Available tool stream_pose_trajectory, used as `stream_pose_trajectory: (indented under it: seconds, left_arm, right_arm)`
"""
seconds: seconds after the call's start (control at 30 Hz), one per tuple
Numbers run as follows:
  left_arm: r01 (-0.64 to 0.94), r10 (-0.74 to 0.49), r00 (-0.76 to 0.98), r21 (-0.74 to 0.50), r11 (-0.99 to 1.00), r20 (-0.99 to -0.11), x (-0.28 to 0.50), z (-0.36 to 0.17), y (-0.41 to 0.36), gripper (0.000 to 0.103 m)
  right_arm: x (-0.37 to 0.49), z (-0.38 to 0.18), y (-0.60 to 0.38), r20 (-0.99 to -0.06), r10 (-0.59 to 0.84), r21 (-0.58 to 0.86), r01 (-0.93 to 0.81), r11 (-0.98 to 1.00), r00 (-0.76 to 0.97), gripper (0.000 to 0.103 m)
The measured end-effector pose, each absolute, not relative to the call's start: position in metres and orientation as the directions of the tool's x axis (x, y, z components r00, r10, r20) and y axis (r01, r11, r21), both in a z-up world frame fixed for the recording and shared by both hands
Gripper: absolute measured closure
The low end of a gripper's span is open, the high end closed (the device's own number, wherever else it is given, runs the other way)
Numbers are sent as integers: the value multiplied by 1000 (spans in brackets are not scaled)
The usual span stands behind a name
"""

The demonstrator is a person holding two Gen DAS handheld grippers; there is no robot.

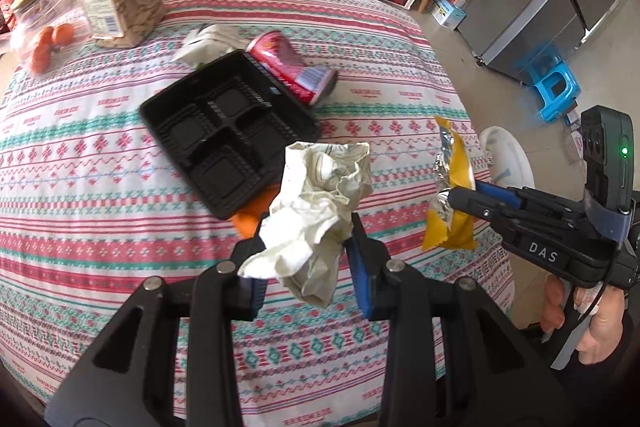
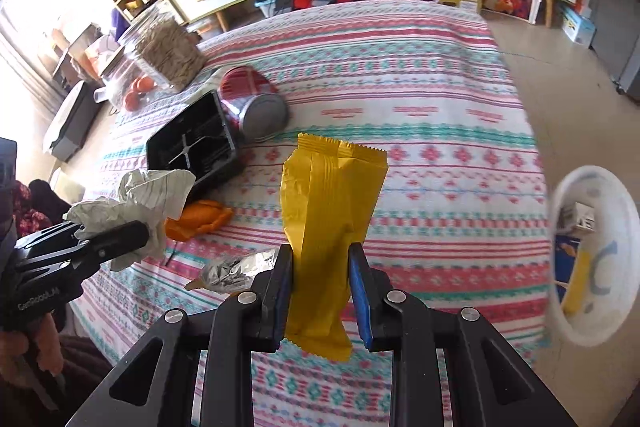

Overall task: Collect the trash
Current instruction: 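Carry paper and packet to the white bin while both tools open to drop them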

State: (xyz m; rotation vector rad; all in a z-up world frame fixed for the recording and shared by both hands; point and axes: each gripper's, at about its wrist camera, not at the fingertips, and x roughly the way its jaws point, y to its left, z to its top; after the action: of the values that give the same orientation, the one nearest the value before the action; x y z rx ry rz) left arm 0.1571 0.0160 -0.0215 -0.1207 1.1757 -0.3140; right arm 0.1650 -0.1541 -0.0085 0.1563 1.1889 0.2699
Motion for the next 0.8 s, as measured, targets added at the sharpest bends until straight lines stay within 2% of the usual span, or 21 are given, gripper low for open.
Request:
stream_pose_trajectory:
  seconds: [0.53,0.8]
  left_arm:
    - [301,-367,333,-271,914,-868,165,-16,-66,66]
    - [406,-399,315,-257,877,-862,161,-13,-127,66]
  right_arm:
    - [140,0,-260,-895,215,241,17,970,392,75]
    - [127,5,-334,-892,156,238,149,960,424,75]
